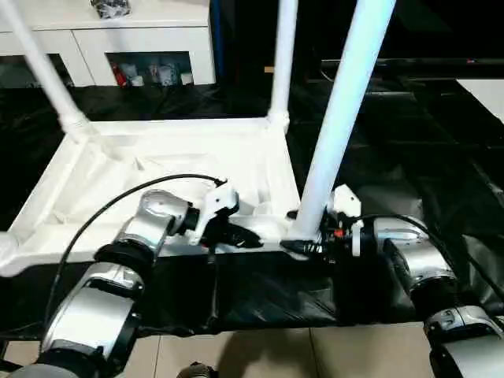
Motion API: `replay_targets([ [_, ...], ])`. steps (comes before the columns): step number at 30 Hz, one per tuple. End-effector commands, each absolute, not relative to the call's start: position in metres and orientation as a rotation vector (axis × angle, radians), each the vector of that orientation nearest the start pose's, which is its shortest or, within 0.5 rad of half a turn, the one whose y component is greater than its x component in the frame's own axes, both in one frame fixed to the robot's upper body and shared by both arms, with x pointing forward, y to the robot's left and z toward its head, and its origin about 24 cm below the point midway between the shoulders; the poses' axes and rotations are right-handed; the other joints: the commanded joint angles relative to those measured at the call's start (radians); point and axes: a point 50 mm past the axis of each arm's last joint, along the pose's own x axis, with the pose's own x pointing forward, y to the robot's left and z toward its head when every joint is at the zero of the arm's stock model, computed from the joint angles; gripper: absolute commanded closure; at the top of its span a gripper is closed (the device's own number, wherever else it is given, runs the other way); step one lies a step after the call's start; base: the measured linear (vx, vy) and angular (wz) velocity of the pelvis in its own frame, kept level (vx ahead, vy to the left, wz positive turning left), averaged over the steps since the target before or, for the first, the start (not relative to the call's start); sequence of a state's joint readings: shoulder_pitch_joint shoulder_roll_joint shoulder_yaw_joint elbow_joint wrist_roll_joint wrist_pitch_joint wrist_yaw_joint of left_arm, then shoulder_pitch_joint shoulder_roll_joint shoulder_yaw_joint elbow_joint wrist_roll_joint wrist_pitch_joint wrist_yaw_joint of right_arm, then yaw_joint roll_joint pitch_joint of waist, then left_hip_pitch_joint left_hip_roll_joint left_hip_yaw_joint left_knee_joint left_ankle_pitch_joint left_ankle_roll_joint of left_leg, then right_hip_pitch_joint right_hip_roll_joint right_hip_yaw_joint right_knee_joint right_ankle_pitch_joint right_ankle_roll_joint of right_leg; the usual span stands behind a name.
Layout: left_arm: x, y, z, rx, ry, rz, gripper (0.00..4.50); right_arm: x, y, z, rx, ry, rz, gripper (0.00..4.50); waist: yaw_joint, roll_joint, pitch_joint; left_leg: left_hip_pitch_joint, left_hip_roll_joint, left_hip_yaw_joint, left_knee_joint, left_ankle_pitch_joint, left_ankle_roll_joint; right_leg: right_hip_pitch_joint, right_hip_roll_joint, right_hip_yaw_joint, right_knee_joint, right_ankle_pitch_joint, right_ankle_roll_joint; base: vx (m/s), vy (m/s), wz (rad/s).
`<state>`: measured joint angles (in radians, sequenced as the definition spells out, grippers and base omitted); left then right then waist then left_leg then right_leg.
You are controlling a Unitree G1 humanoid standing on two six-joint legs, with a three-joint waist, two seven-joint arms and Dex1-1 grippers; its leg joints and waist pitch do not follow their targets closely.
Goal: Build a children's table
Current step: Rotate leg to tighten
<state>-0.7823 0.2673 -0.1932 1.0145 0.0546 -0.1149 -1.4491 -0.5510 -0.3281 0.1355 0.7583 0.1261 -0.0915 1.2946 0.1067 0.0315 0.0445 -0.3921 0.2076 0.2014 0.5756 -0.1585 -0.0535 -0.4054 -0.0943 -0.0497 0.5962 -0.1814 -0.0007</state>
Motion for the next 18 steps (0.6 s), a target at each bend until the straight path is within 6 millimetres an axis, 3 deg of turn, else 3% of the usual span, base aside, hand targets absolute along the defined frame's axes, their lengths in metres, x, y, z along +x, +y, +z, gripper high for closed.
replay_targets([
  [1, 0.330, 0.113, 0.061, 0.319, 0.378, -1.600, 4.50, 0.304, -0.140, 0.035, -0.151, 0.311, 1.399, 1.59, -0.002, -0.006, -0.066, 0.029, 0.029, -0.009, -0.061, -0.233, 0.076, 0.046, -0.048, 0.025, -0.057, -0.104, -0.285, 0.000, 0.000, 0.00],
  [7, 0.333, 0.108, 0.060, 0.299, 0.371, -1.555, 4.50, 0.304, -0.139, 0.032, -0.083, 0.323, 1.338, 1.78, 0.000, -0.004, -0.067, 0.030, 0.028, -0.009, -0.059, -0.229, 0.077, 0.046, -0.046, 0.025, -0.055, -0.080, -0.290, 0.000, 0.000, 0.00],
  [9, 0.337, 0.100, 0.058, 0.294, 0.376, -1.471, 4.50, 0.306, -0.135, 0.026, -0.056, 0.317, 1.231, 1.78, 0.001, -0.005, -0.065, 0.031, 0.029, -0.009, -0.062, -0.246, 0.064, 0.045, -0.047, 0.025, -0.059, -0.120, -0.279, 0.000, 0.000, 0.00],
  [11, 0.341, 0.092, 0.058, 0.284, 0.370, -1.411, 4.50, 0.309, -0.133, 0.021, -0.048, 0.321, 1.138, 1.78, 0.001, -0.008, -0.059, 0.035, 0.030, -0.010, -0.069, -0.291, 0.035, 0.041, -0.051, 0.027, -0.069, -0.226, -0.254, 0.000, 0.000, 0.00],
  [12, 0.342, 0.091, 0.058, 0.282, 0.369, -1.402, 4.50, 0.310, -0.133, 0.021, -0.047, 0.324, 1.120, 1.78, 0.001, -0.008, -0.059, 0.035, 0.030, -0.010, -0.069, -0.291, 0.035, 0.041, -0.051, 0.027, -0.069, -0.226, -0.254, 0.000, 0.000, 0.00],
  [13, 0.346, 0.078, 0.057, 0.275, 0.358, -1.321, 4.50, 0.318, -0.130, 0.011, -0.058, 0.347, 0.924, 1.78, -0.005, -0.009, -0.055, 0.038, 0.028, -0.013, -0.074, -0.320, 0.007, 0.037, -0.054, 0.028, -0.076, -0.311, -0.228, 0.000, 0.000, 0.00],
  [15, 0.348, 0.067, 0.057, 0.274, 0.352, -1.280, 4.50, 0.323, -0.127, 0.007, -0.051, 0.358, 0.811, 1.79, -0.015, -0.010, -0.054, 0.042, 0.025, -0.019, -0.077, -0.360, -0.015, 0.035, -0.055, 0.027, -0.087, -0.393, -0.201, 0.000, 0.000, 0.00],
  [18, 0.351, 0.047, 0.057, 0.249, 0.345, -1.188, 4.50, 0.333, -0.119, 0.003, 0.001, 0.381, 0.613, 1.80, -0.030, -0.011, -0.052, 0.042, 0.021, -0.021, -0.079, -0.381, -0.028, 0.031, -0.052, 0.028, -0.092, -0.424, -0.183, 0.000, 0.000, 0.00],
])
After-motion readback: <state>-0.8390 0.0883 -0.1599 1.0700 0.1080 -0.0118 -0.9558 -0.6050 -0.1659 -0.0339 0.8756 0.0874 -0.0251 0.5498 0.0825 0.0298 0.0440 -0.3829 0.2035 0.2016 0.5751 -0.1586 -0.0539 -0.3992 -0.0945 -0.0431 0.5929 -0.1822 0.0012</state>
